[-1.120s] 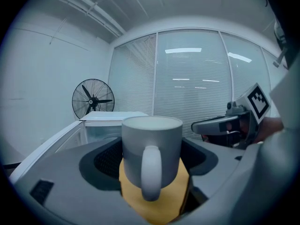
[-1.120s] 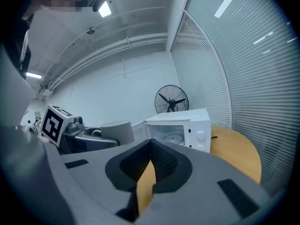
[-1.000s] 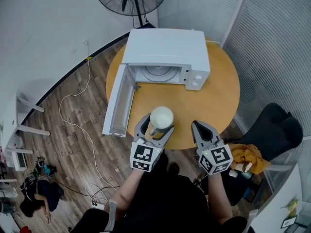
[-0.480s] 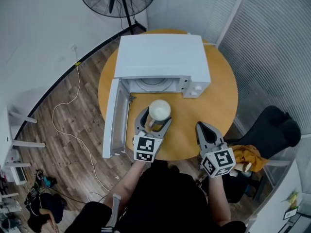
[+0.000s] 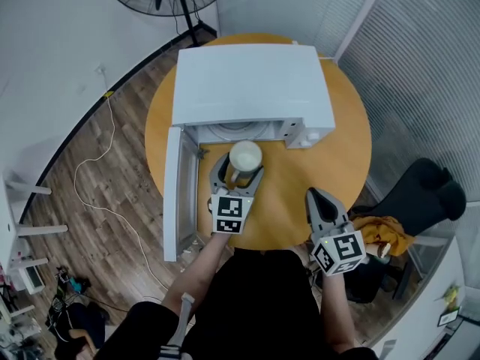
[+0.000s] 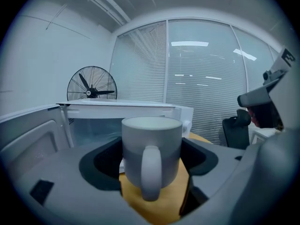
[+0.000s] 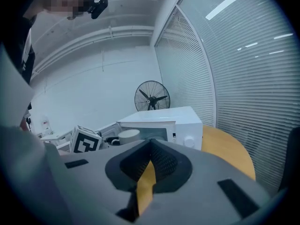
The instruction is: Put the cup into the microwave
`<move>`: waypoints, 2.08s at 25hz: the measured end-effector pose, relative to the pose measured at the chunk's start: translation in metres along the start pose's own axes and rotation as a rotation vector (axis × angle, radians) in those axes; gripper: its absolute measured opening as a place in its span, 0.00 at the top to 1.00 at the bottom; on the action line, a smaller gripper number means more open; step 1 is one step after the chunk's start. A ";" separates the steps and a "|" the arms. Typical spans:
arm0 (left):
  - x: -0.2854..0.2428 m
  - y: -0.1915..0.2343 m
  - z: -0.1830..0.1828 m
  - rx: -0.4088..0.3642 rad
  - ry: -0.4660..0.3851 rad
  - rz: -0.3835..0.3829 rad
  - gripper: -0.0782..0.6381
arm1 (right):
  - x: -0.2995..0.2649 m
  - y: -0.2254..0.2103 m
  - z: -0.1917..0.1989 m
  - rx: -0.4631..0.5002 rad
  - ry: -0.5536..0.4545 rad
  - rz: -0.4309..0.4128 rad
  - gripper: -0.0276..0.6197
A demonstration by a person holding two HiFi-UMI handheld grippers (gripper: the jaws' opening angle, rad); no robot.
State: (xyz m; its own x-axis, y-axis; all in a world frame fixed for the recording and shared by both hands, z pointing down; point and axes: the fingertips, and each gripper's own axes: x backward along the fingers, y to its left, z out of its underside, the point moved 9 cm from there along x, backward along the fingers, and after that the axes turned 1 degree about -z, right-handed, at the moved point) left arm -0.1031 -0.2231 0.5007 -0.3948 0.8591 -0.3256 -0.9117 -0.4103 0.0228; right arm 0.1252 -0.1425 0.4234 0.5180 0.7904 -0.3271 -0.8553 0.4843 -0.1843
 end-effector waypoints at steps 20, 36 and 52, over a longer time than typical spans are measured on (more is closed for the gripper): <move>-0.089 0.043 0.038 -0.029 0.012 -0.053 0.36 | -0.008 -0.018 0.025 -0.050 0.111 0.047 0.94; -0.137 0.072 0.055 -0.046 -0.004 -0.098 0.36 | -0.003 -0.022 0.046 -0.086 0.179 0.085 0.94; -0.168 0.084 0.052 -0.092 -0.042 -0.109 0.36 | -0.005 -0.023 0.050 -0.097 0.198 0.091 0.94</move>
State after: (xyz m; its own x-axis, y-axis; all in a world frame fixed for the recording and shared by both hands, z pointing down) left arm -0.1189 -0.3860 0.6063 -0.3000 0.9115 -0.2814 -0.9358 -0.3384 -0.0983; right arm 0.1426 -0.1390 0.4754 0.4341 0.7358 -0.5197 -0.9006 0.3686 -0.2304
